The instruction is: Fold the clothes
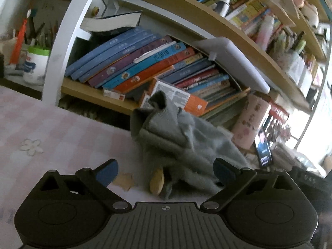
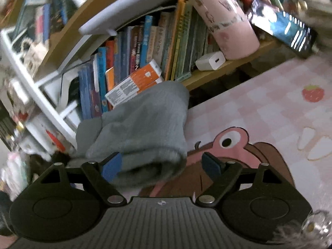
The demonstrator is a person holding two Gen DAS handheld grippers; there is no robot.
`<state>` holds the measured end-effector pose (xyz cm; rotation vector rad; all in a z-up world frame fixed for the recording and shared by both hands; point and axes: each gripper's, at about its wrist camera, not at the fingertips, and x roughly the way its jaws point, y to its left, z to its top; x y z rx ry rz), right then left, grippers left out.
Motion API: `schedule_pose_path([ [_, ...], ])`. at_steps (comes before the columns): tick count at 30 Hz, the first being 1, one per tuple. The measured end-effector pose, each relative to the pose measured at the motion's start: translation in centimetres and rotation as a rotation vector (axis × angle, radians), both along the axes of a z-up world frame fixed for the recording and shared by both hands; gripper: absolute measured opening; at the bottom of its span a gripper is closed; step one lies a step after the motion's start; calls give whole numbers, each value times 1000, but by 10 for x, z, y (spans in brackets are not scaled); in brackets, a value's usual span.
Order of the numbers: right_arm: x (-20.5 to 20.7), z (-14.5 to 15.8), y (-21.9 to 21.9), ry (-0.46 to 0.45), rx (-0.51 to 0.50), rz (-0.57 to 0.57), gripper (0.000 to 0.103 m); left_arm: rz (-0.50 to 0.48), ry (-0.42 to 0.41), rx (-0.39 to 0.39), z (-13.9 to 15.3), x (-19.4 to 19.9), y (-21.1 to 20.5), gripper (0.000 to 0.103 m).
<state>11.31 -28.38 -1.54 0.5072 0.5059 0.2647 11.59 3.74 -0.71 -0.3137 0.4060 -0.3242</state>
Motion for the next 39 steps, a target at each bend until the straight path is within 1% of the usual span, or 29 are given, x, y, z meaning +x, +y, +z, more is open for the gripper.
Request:
schedule_pose_path([
  [6, -43, 6, 32, -70, -317, -40, 84, 68, -5, 110, 4, -32, -10, 100],
  [9, -62, 6, 43, -98, -395, -28, 85, 79, -13, 153, 5, -48, -15, 100],
  [14, -86, 9, 52, -151, -462, -29, 89, 79, -36, 209, 8, -73, -23, 103],
  [19, -97, 9, 56, -155, -496, -50, 92, 98, -61, 244, 11, -88, -26, 103],
  [21, -99, 9, 57, -165, -503, -52, 95, 104, -67, 250, 11, -89, -26, 103],
  [27, -98, 10, 59, -166, -516, -45, 99, 111, -35, 252, 9, -84, -26, 103],
  [33, -96, 9, 59, -151, -521, -50, 103, 129, -16, 268, 8, -83, -27, 103],
  [39, -95, 8, 61, -151, -537, -43, 103, 128, -15, 290, 9, -83, -30, 103],
])
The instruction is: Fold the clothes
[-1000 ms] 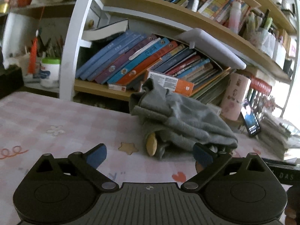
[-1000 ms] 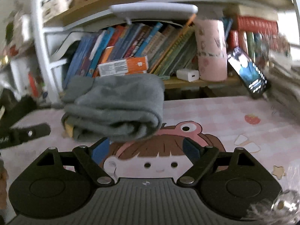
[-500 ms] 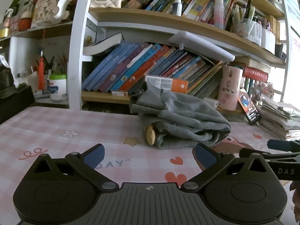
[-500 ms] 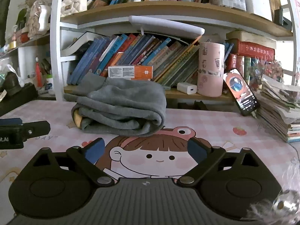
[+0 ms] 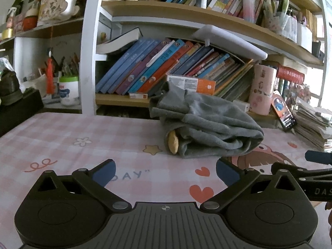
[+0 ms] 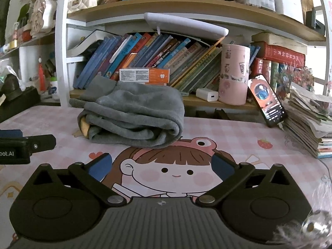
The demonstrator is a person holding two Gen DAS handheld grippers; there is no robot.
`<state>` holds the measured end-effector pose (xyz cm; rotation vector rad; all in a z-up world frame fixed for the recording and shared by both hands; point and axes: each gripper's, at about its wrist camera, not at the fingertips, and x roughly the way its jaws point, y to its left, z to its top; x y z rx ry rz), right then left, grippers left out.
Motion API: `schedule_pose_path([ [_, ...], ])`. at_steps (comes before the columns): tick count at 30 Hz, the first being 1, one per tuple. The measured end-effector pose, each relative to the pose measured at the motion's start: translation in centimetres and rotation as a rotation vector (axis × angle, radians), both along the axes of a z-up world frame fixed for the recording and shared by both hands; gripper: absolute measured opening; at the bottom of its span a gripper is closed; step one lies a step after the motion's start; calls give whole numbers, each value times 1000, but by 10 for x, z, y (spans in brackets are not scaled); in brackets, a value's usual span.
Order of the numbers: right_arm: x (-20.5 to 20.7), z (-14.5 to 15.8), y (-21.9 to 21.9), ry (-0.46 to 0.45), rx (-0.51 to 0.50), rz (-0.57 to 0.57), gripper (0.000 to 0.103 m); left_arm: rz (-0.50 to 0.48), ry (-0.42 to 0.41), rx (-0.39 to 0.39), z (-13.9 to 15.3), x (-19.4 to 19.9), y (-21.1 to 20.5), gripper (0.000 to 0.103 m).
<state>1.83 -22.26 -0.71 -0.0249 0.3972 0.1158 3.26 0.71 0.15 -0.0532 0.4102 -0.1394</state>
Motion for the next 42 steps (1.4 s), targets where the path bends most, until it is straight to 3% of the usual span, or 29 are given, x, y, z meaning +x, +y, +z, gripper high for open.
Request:
schedule_pose_path([
  [11, 1, 0, 0, 10, 3, -5, 103, 10, -30, 50, 2, -4, -8, 103],
  [42, 5, 0, 0, 26, -7, -2, 103, -20, -45, 79, 2, -6, -12, 103],
])
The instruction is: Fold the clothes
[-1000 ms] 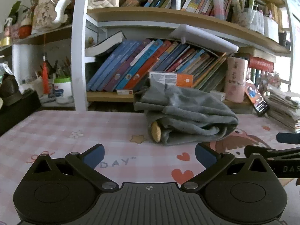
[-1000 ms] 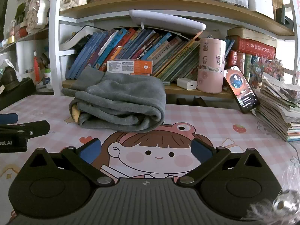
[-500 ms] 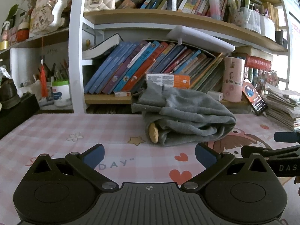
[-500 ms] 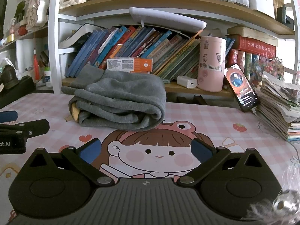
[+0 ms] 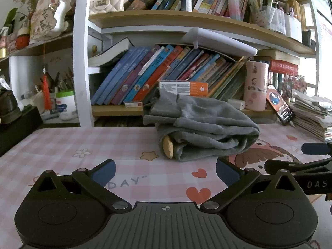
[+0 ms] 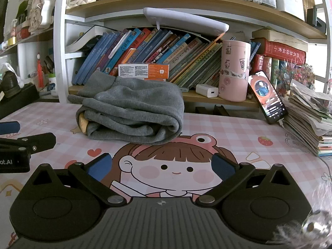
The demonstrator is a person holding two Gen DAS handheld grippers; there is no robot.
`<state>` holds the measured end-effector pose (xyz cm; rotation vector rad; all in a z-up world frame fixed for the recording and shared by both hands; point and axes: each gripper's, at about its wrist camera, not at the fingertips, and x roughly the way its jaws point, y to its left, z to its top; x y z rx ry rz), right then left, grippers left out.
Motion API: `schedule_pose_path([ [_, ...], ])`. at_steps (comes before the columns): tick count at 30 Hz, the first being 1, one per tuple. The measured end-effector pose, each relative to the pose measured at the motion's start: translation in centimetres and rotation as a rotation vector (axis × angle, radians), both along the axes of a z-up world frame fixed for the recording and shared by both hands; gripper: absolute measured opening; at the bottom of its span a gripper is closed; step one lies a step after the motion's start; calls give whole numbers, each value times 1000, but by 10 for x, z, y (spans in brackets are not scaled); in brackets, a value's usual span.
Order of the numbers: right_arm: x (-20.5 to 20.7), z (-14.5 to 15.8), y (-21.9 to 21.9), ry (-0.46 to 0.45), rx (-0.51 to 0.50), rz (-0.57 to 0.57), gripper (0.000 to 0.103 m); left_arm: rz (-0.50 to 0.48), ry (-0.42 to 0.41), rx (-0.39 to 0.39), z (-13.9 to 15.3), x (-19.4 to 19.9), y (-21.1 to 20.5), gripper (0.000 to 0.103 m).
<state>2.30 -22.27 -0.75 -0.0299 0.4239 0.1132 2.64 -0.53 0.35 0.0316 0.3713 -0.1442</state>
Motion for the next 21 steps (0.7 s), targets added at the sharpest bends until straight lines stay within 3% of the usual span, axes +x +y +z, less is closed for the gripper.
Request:
schedule_pose_path([
  [21, 0, 0, 1, 2, -1, -2, 103, -2, 3, 5, 0, 0, 0, 103],
])
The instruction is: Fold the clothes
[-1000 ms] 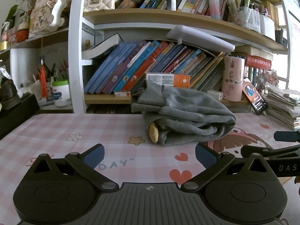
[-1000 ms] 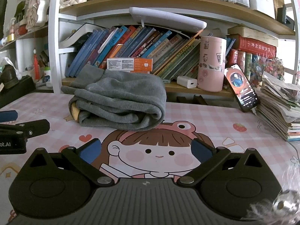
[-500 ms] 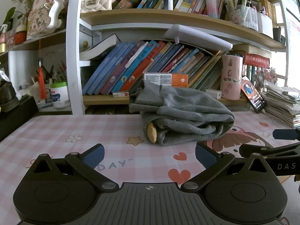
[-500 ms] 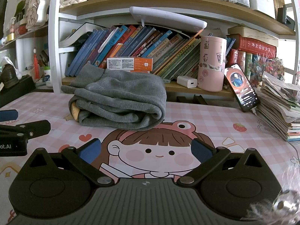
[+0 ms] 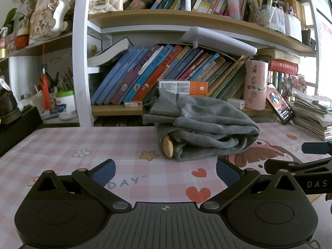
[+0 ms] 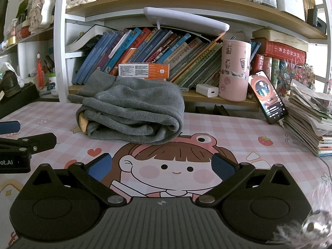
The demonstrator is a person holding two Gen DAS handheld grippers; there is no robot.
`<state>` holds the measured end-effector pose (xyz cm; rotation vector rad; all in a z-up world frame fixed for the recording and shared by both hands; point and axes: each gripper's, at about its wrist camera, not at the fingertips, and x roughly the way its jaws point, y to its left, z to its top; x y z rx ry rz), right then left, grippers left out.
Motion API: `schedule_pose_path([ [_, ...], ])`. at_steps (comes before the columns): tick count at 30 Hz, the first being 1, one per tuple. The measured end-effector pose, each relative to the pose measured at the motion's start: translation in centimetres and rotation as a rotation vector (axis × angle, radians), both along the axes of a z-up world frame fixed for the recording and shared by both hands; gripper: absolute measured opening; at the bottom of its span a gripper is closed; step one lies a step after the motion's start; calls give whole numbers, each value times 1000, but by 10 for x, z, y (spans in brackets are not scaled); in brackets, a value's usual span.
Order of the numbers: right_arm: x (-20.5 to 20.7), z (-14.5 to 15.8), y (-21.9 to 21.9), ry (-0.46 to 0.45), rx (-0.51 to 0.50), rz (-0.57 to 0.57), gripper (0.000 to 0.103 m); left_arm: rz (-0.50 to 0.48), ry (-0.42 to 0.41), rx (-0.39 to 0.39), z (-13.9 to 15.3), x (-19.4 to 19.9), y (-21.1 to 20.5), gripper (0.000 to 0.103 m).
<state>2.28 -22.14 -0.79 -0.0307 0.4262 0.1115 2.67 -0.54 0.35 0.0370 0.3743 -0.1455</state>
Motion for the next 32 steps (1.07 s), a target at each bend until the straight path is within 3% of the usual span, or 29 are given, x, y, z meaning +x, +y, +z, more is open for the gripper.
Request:
schedule_pose_path([
  [32, 0, 0, 0, 3, -2, 2, 103, -21, -4, 13, 1, -1, -3, 103],
])
